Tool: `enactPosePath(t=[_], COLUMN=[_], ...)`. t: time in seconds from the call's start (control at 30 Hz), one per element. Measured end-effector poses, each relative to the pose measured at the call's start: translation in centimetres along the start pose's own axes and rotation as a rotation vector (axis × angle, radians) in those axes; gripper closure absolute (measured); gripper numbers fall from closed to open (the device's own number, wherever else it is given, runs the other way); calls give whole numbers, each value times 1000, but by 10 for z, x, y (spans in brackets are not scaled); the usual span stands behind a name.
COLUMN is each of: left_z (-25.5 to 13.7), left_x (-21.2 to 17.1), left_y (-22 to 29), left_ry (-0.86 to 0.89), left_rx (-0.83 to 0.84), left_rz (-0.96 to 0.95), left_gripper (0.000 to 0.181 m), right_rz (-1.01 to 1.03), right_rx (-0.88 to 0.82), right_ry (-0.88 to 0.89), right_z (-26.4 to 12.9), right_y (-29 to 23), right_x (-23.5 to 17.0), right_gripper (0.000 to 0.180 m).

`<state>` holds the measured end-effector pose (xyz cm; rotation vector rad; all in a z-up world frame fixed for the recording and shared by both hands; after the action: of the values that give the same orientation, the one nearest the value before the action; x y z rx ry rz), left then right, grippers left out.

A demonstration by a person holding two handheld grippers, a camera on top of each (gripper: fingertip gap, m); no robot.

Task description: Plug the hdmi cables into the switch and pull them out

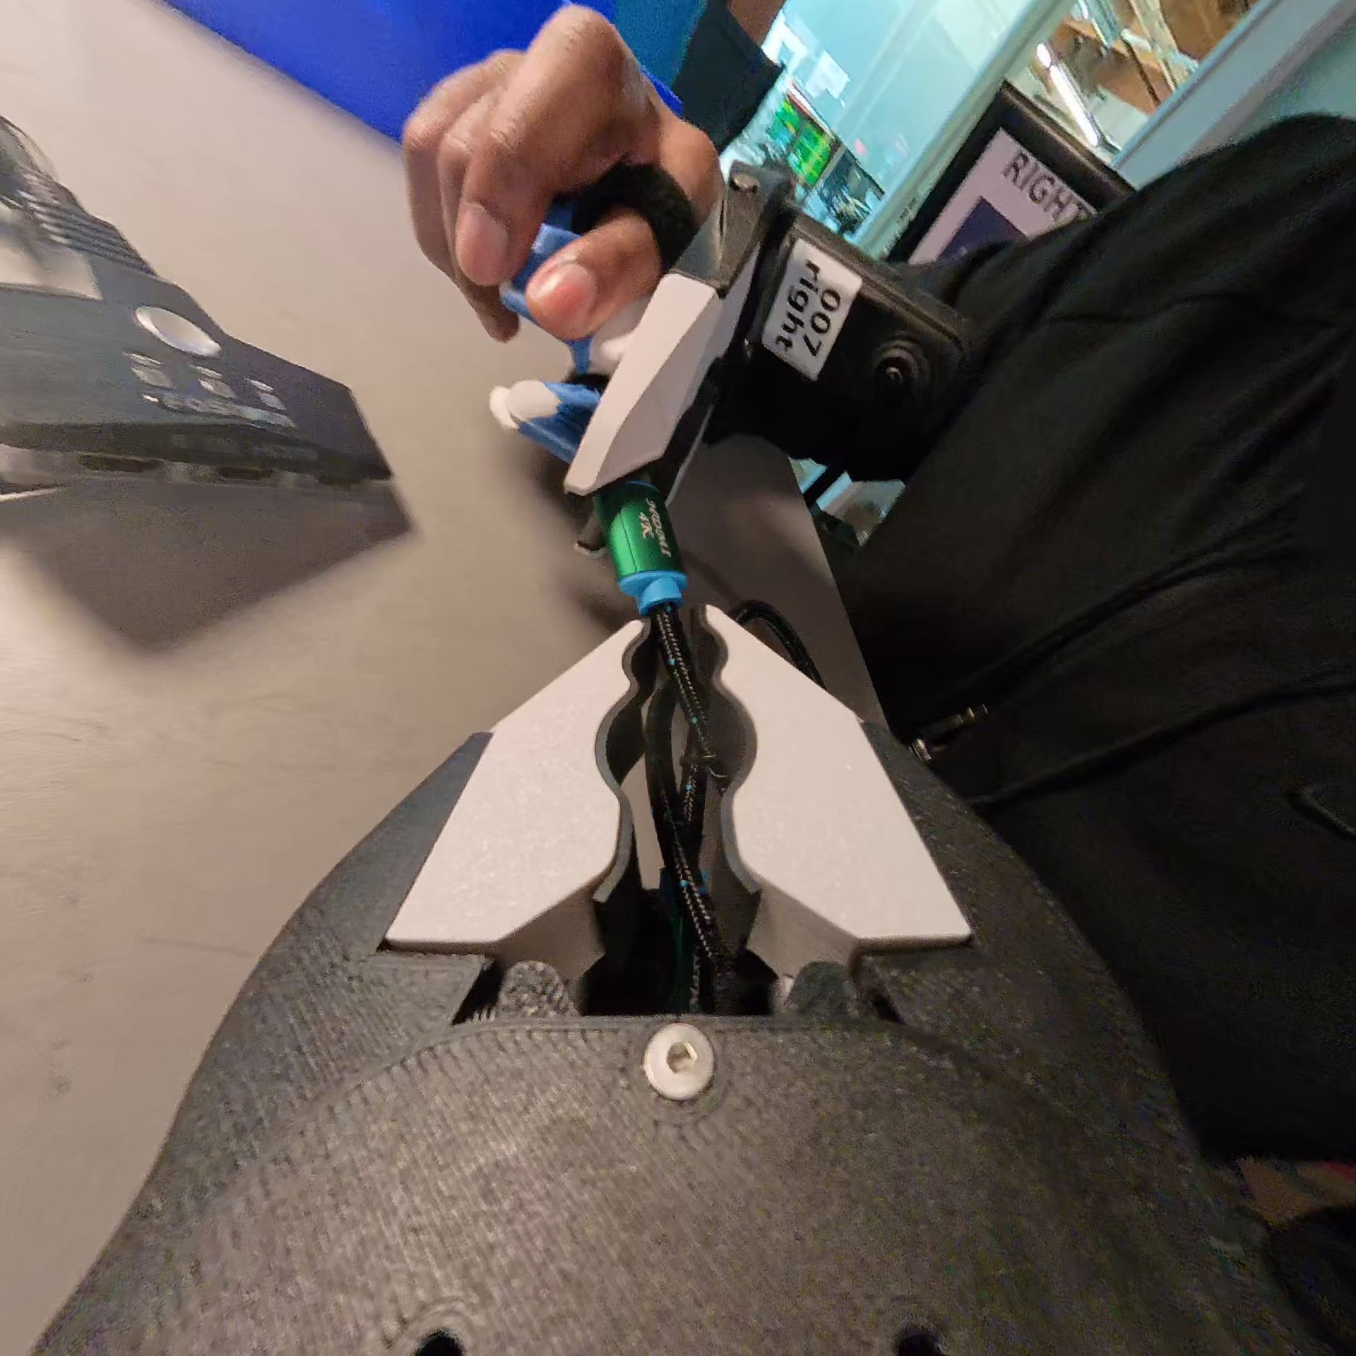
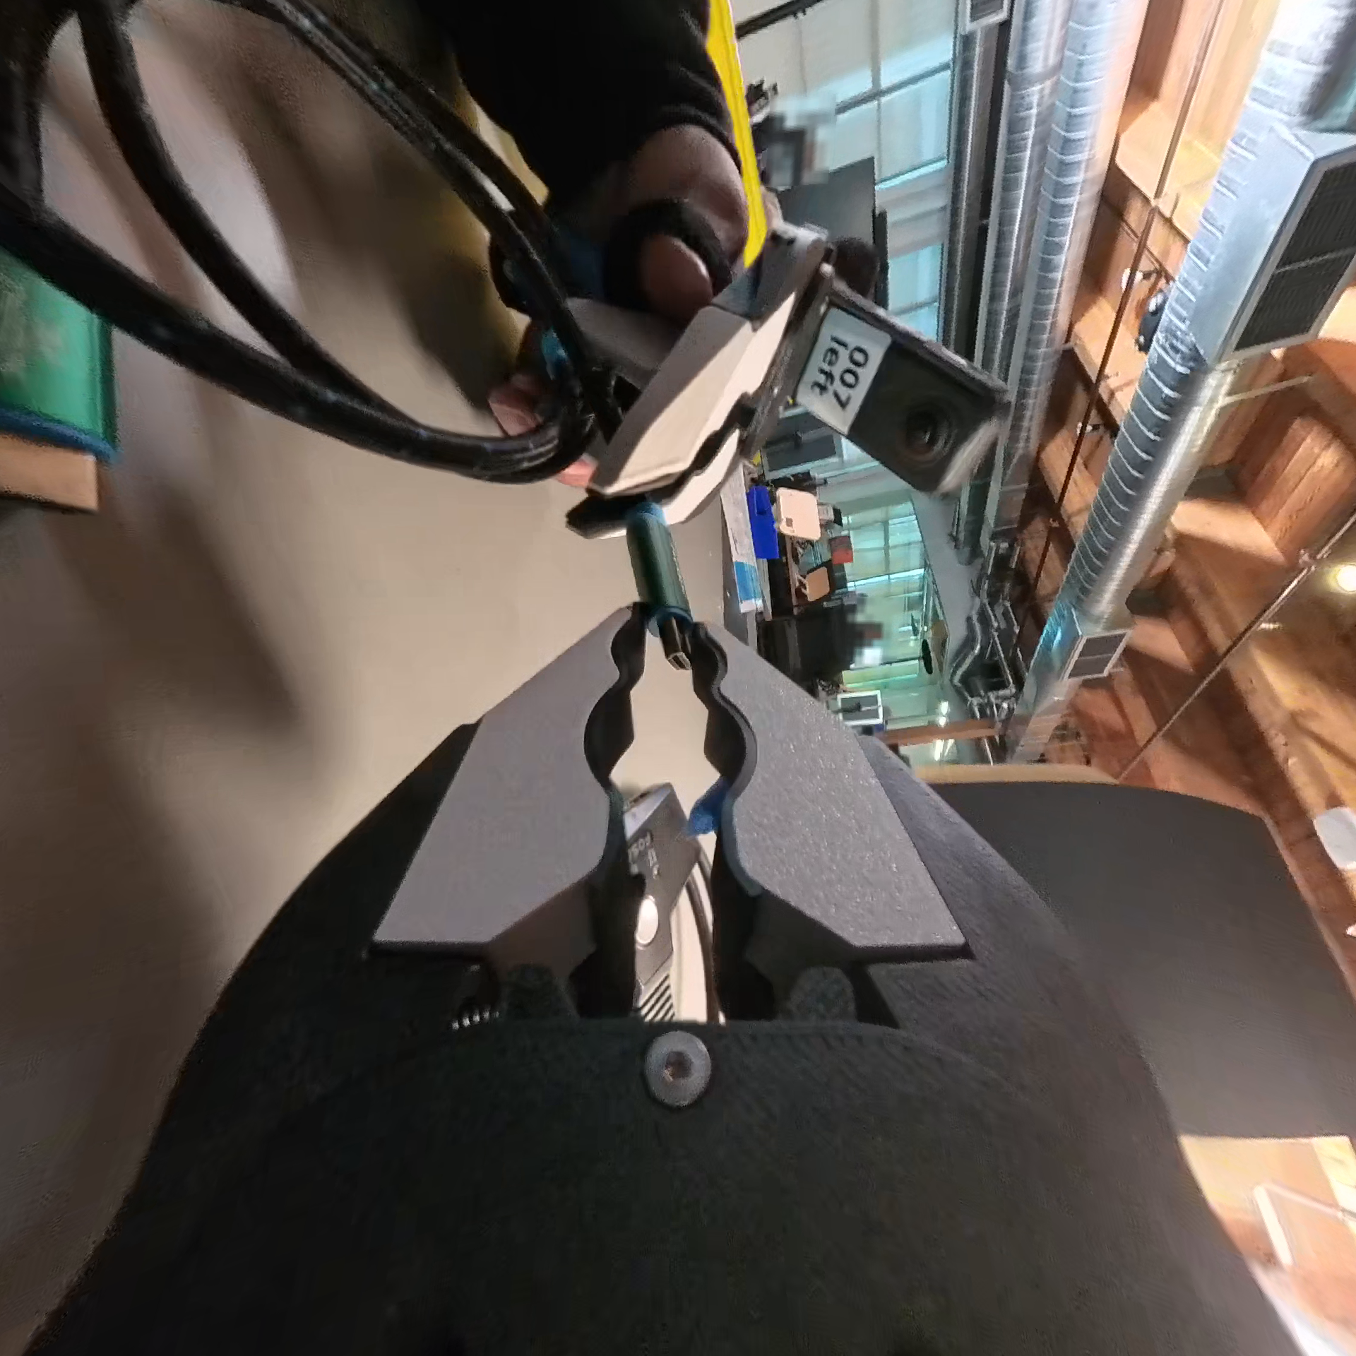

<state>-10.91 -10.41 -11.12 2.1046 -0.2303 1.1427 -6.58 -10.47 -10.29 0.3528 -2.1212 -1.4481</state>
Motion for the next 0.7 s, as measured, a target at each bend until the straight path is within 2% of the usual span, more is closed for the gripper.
enactPosePath(t=[0.03,0.23,0.43,0.7], left_z=[-1,-11,-51,-79], left_x=[3,22,56,74], left_y=[-4,-19,-24,-25], left_ry=[20,144,387,522], left_rx=[18,95,143,232], left_rz=[-6,-32,-30,35], left_gripper=[172,175,175,176], right_rz=[32,250,590,608], right_rx=[-16,-56,149,282], right_ry=[-7,-44,105,14], right_z=[0,-4,-8,4], right_y=[3,17,8,-20], right_x=[-4,-27,-20,-26], right_gripper=[164,160,153,151])
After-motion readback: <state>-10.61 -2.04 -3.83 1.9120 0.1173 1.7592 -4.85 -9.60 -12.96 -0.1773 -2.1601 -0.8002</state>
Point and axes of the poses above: each gripper's, where its closed fingertips meet, z out along the fingers, x out of its top, y = z × x across the jaws, the point moved 2 cm from there along -z, back along the fingers, and after that the axes turned 8 degrees about x, right-handed, at the moved point
